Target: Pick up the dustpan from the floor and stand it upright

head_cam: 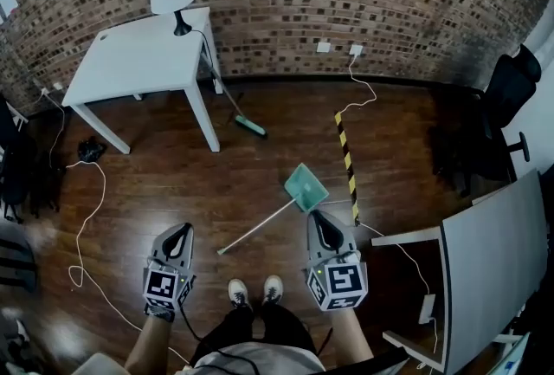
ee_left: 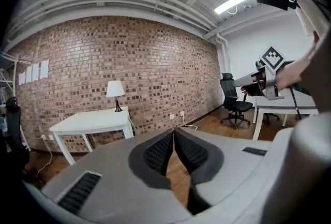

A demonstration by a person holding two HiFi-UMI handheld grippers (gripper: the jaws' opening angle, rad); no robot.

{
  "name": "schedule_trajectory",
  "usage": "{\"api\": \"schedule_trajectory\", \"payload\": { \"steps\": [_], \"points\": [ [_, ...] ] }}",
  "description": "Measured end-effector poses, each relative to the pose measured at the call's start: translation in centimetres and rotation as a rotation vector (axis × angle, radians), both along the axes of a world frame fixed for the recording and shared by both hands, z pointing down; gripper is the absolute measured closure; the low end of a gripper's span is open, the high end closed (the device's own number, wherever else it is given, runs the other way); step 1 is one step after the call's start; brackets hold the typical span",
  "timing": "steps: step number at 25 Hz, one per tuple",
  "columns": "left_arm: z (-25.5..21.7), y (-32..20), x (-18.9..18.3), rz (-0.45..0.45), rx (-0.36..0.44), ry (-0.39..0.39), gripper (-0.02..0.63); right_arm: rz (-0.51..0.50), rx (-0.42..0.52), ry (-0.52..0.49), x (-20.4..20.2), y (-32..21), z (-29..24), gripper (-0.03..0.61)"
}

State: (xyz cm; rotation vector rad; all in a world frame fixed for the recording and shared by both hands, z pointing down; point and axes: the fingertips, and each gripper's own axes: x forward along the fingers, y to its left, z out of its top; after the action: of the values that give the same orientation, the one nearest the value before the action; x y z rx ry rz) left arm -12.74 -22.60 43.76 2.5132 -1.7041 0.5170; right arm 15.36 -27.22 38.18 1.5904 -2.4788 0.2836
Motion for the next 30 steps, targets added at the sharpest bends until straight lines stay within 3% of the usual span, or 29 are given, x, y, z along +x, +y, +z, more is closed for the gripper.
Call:
{"api": "schedule_trajectory", "payload": {
  "steps": [5, 8, 12, 17, 25, 30],
  "points": [
    [7.4, -0.3, -1.6, 0.012, -0.13, 0.032, 0.553, -0.085, -0.06, 0.062, -4.0, -0.8, 6.0, 0.557],
    [11.3, -1.0, -3.3, -0.021, -0.19, 0.056, 0.508, -0.138, -0.105, 0.099, -6.7, -2.1, 10.2, 0.483],
    [14.9, -3.5, -5.2, -0.035, -0.192, 0.115, 0.477, -0.182, -0.088, 0.096, -10.4, -5.1, 13.9, 0.482],
    [23.5, -5.6, -4.6, 0.049, -0.201, 0.117, 0.444, -0.209, -0.066, 0.073, -12.4, -7.4, 20.2, 0.482],
    [45.3, -3.8, -4.8, 0.057, -0.388, 0.139, 0.422, -0.195, -0.248, 0.094, -13.4, -5.6, 41.4, 0.479],
    [55.3, -1.9, -5.9, 0.017, -0.44, 0.17, 0.405, -0.203, -0.312, 0.032, -15.6, -4.5, 52.5, 0.479]
  ]
}}
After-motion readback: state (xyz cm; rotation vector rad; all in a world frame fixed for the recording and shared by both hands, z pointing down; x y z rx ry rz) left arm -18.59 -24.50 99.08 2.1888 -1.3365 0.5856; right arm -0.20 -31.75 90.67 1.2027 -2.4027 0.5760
